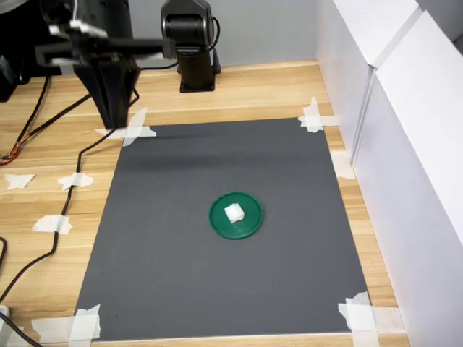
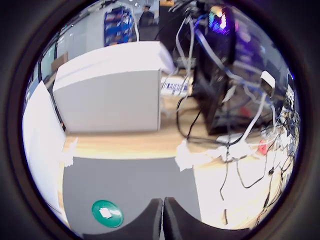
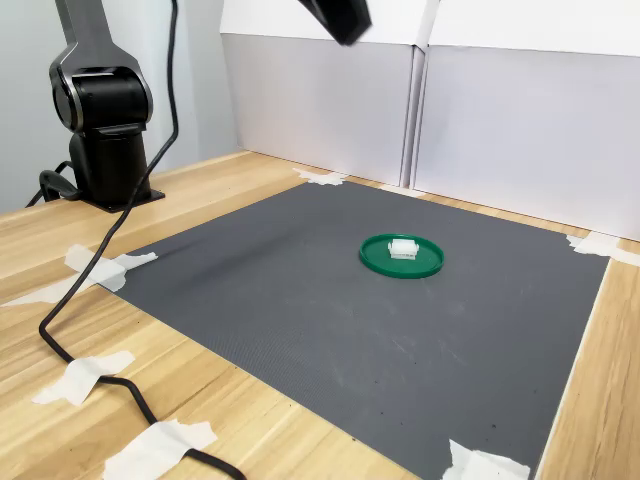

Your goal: Grasp a white terminal and put it on the green lid.

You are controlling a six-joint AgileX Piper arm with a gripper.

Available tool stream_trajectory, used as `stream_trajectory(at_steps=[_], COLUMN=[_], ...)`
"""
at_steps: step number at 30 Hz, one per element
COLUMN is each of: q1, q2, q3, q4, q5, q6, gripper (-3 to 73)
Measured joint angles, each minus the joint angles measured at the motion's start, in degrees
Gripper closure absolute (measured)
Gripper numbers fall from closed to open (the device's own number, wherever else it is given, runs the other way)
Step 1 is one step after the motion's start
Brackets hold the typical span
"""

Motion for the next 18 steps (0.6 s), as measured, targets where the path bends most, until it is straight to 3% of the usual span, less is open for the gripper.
stream_trajectory(at_steps=[5,9,13,18], q1=[0.0,0.0,0.0,0.0], q2=[-20.5,-35.3,-47.8,-55.9], q3=[19.8,33.7,43.8,48.5], q4=[0.0,0.0,0.0,0.0], q5=[-15.9,-24.4,-24.5,-19.8], q6=[0.1,0.1,-0.4,-1.8], gripper=[71.1,71.1,71.1,71.1])
